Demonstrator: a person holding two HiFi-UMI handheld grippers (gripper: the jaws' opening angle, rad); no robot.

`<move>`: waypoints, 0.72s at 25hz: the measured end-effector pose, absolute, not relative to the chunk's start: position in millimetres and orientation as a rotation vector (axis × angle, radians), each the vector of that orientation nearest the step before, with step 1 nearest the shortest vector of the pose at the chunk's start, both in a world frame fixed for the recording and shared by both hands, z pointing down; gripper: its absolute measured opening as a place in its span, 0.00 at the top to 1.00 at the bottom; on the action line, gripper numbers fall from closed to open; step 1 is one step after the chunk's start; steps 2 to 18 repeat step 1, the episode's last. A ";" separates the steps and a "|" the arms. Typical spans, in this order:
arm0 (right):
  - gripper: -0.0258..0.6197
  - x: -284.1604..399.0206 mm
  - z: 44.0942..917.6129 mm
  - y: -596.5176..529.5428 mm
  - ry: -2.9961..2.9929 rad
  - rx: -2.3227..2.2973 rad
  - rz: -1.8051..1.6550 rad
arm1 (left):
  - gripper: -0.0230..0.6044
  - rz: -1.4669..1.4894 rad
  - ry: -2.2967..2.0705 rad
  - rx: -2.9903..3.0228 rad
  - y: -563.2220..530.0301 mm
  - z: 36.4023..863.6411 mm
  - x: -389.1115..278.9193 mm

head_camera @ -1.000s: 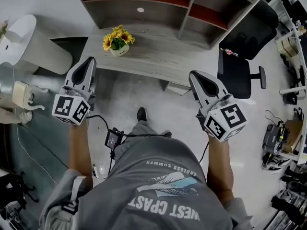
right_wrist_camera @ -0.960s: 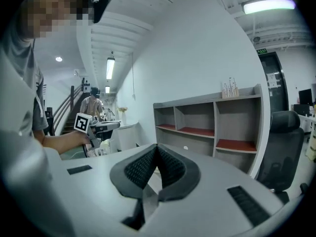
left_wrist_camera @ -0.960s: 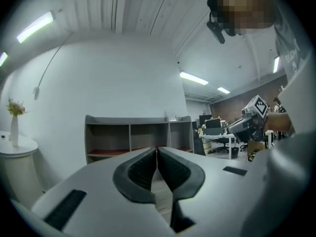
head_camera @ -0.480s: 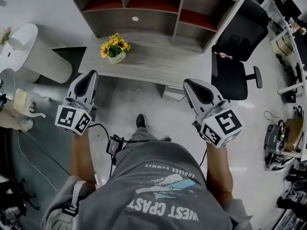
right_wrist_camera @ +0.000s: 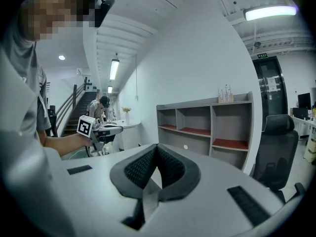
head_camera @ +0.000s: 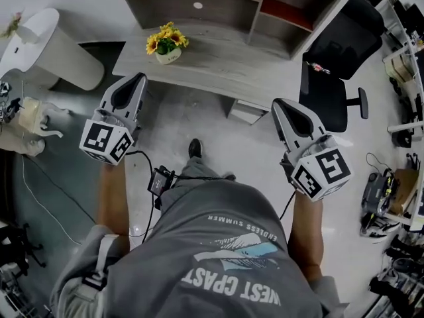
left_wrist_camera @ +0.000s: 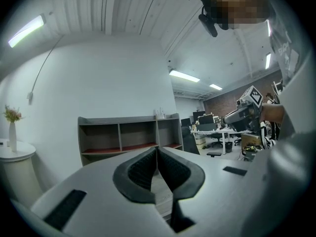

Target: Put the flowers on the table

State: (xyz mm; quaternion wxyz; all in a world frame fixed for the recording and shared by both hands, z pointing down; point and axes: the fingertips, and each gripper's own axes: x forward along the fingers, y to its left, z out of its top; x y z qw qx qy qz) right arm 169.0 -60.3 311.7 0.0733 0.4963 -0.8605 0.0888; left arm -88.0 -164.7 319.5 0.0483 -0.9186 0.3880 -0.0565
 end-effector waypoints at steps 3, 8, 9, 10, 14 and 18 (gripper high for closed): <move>0.92 173.9 309.7 -60.0 -2.581 1.501 0.262 | 0.92 -0.170 1.174 -2.799 -166.9 318.4 -83.0; 0.92 173.9 309.7 -60.0 -2.581 1.501 0.262 | 0.92 -0.170 1.174 -2.799 -166.9 318.4 -83.0; 0.92 173.9 309.7 -60.0 -2.581 1.501 0.262 | 0.92 -0.170 1.174 -2.799 -166.9 318.4 -83.0; 0.92 173.9 309.7 -60.0 -2.581 1.501 0.262 | 0.92 -0.170 1.174 -2.799 -166.9 318.4 -83.0; 0.92 173.9 309.7 -60.0 -2.581 1.501 0.262 | 0.92 -0.170 1.174 -2.799 -166.9 318.4 -83.0; 0.92 173.9 309.7 -60.0 -2.581 1.501 0.262 | 0.92 -0.170 1.174 -2.799 -166.9 318.4 -83.0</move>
